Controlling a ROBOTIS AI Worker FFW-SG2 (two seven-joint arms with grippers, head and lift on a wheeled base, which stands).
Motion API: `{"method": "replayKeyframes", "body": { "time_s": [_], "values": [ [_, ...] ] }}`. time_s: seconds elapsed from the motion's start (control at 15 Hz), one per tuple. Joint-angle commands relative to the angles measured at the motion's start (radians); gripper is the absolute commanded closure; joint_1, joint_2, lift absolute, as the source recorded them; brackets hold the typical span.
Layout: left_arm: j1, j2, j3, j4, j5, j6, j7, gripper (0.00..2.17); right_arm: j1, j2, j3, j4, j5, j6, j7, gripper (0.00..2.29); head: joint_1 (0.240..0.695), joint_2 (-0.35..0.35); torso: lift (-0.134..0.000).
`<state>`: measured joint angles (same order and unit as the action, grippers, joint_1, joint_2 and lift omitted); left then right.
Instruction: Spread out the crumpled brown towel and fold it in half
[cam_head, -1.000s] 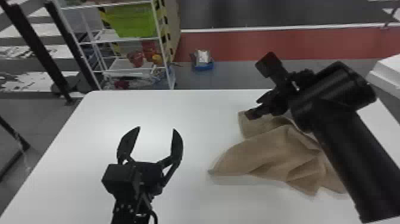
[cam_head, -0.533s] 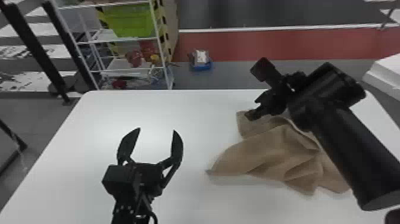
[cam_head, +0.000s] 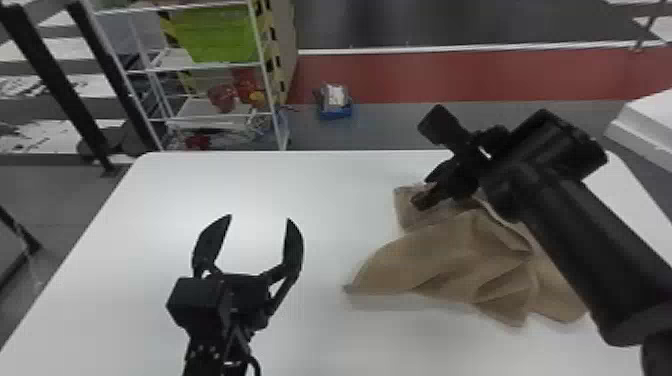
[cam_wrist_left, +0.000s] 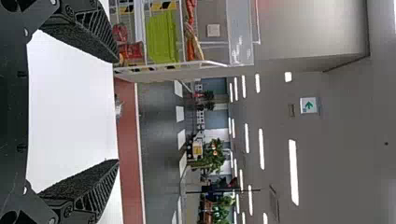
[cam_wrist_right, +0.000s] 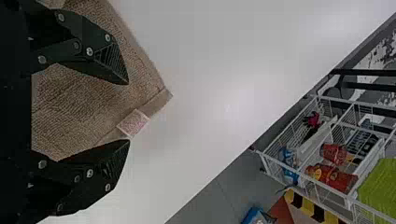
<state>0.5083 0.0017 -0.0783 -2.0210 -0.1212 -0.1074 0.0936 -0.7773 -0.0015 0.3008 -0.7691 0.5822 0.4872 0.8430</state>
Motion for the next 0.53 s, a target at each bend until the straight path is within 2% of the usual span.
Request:
{"method": "replayKeyframes", "body": {
  "time_s": [0.0,0.33,0.4,0.47],
  "values": [
    [-0.004,0.000,-0.001,0.007,0.000,-0.004,0.000,0.14,-0.005,0.002,0.012,0.036,-0.005,-0.009,0.002,0.53,0.695,0.101,-0.124],
    [-0.014,0.000,-0.003,0.025,0.000,-0.010,0.002,0.14,-0.007,0.002,0.018,0.062,-0.013,-0.068,0.002,0.61,0.695,0.103,-0.124],
    [-0.017,0.001,-0.003,0.031,0.000,-0.010,0.002,0.14,-0.007,0.002,0.018,0.062,-0.018,-0.074,0.002,0.76,0.695,0.104,-0.124],
    [-0.024,0.003,-0.001,0.038,0.000,-0.010,0.002,0.14,-0.008,0.002,0.018,0.062,-0.018,-0.080,0.002,0.79,0.695,0.105,-0.124]
  ]
}}
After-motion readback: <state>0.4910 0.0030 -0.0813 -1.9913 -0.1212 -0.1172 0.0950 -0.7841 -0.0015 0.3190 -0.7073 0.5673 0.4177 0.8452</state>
